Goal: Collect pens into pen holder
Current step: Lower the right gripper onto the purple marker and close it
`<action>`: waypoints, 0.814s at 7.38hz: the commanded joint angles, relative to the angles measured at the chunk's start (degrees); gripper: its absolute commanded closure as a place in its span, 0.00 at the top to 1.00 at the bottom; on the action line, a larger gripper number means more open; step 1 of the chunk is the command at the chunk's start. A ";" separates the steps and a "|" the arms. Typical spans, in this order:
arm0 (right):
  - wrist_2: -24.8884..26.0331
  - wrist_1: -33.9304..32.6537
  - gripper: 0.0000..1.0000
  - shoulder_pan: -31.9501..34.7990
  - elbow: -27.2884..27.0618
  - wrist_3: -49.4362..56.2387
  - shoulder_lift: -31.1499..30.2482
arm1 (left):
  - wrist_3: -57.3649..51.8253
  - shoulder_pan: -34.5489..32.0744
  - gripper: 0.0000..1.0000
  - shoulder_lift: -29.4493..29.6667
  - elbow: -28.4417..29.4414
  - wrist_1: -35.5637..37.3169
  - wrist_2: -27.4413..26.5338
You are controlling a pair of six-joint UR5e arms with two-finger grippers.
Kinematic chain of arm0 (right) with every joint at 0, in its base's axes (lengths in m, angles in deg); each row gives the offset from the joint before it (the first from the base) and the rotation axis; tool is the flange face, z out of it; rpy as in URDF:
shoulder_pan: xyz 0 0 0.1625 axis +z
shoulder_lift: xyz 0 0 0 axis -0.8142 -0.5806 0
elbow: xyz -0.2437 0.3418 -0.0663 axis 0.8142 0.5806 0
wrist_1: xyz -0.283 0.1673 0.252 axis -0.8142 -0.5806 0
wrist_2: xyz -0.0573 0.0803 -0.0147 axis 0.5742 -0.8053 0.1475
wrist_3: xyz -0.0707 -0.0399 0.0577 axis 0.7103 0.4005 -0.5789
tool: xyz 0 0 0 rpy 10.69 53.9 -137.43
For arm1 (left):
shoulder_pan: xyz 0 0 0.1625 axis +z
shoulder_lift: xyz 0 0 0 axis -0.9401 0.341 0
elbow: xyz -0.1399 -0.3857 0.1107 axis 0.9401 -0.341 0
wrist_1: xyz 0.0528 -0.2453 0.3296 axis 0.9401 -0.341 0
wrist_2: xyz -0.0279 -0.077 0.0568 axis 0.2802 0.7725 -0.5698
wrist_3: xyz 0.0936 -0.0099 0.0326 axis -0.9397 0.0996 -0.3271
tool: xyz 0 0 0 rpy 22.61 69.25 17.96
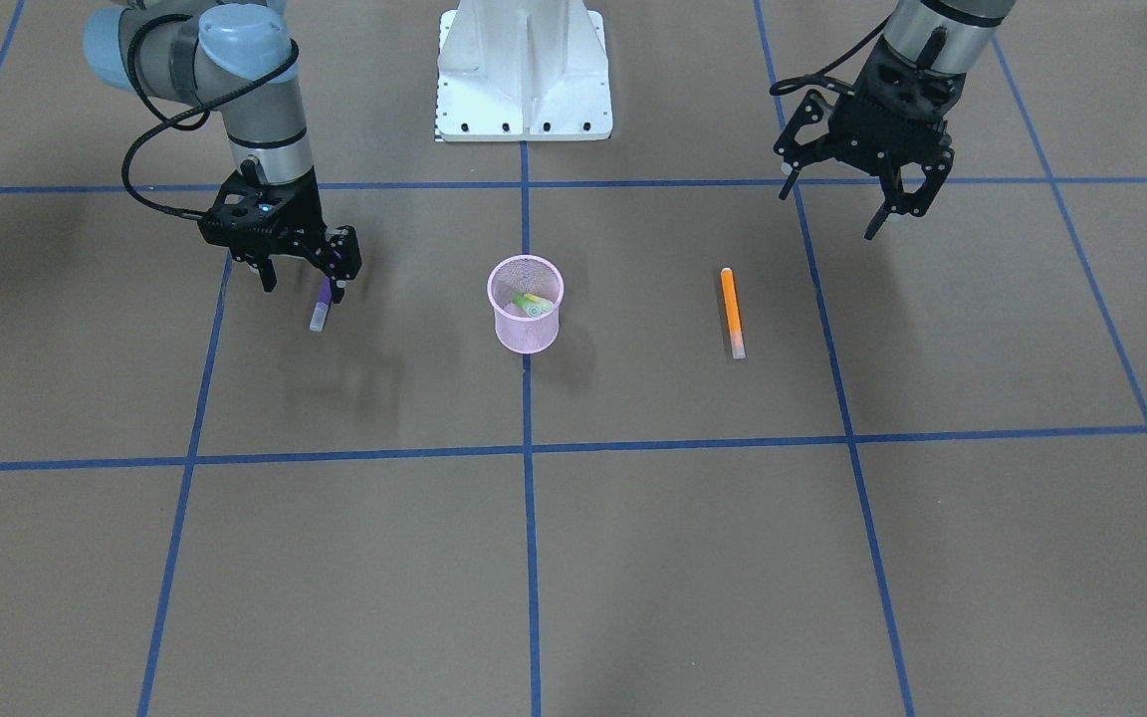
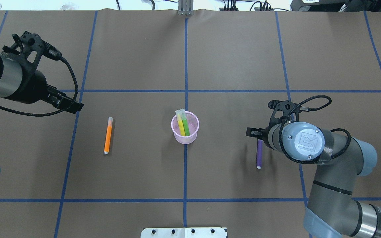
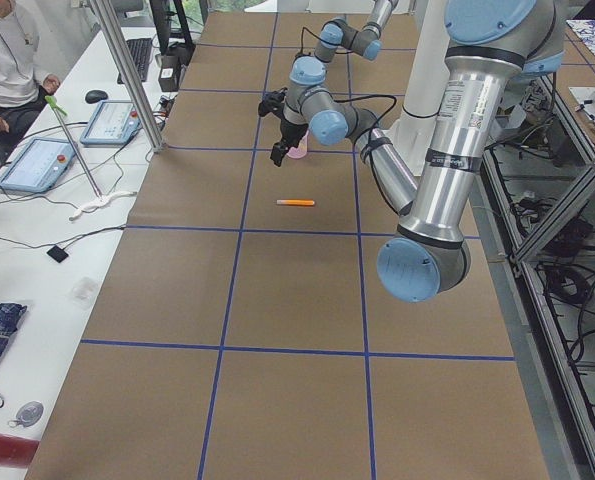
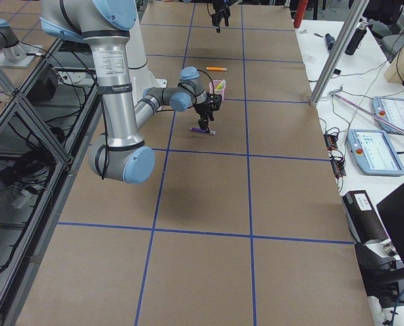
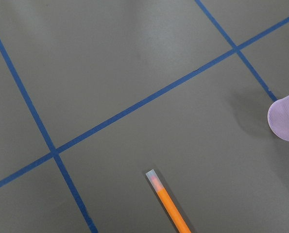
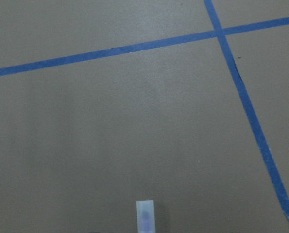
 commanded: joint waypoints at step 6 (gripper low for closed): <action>0.07 -0.09 0.54 -2.31 1.86 0.14 0.16 | 0.15 0.19 1.00 0.09 0.22 0.00 -0.16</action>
